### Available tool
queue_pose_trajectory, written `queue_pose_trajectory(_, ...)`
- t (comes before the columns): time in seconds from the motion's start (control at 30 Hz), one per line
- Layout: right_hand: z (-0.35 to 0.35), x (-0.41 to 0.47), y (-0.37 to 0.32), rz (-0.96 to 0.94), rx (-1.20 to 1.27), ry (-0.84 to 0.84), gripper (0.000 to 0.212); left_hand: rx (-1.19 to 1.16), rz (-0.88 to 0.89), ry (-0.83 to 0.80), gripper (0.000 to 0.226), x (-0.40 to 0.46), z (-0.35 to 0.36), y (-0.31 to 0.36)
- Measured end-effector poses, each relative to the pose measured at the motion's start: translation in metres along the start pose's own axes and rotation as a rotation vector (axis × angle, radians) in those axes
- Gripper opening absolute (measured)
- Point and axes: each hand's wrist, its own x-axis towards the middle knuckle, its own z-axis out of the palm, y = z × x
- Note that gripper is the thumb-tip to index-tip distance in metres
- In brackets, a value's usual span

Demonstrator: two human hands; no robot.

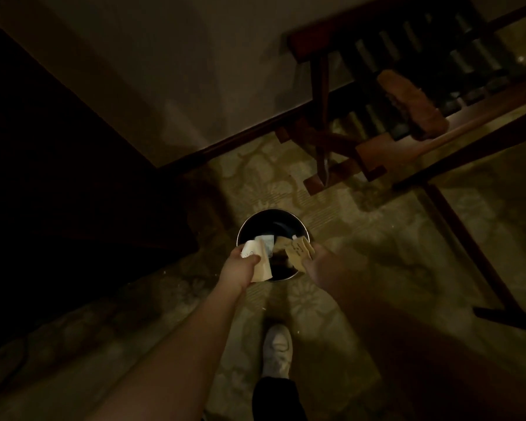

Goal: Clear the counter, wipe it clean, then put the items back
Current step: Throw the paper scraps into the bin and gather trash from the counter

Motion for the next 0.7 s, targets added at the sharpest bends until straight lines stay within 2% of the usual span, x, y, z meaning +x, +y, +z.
queue_pose_trajectory(0.17,0.029,0.051,0.001,-0.085,-0.004,-0.024,0.031,-0.085,-0.088,-0.002,0.053,0.050,0.012,-0.011)
queue_pose_trajectory(0.3,0.044,0.076,0.002,-0.169,-0.115,-0.060,0.071,-0.059,-0.132,-0.067,0.065,0.073,0.015,-0.014)
queue_pose_trajectory(0.33,0.045,0.078,0.002,-0.161,-0.124,-0.064,0.075,-0.041,-0.147,-0.079,0.066,0.074,0.013,-0.015)
queue_pose_trajectory(0.5,0.047,0.070,0.009,-0.086,-0.273,-0.105,0.058,0.093,-0.137,-0.043,0.050,0.069,-0.006,-0.027)
queue_pose_trajectory(0.57,0.043,0.061,0.007,-0.081,-0.326,-0.126,0.052,0.151,-0.076,-0.009,0.049,0.057,-0.016,-0.025)
queue_pose_trajectory(0.7,0.021,0.025,-0.015,-0.130,-0.276,-0.128,0.041,0.335,0.073,0.033,0.050,0.013,-0.040,0.001)
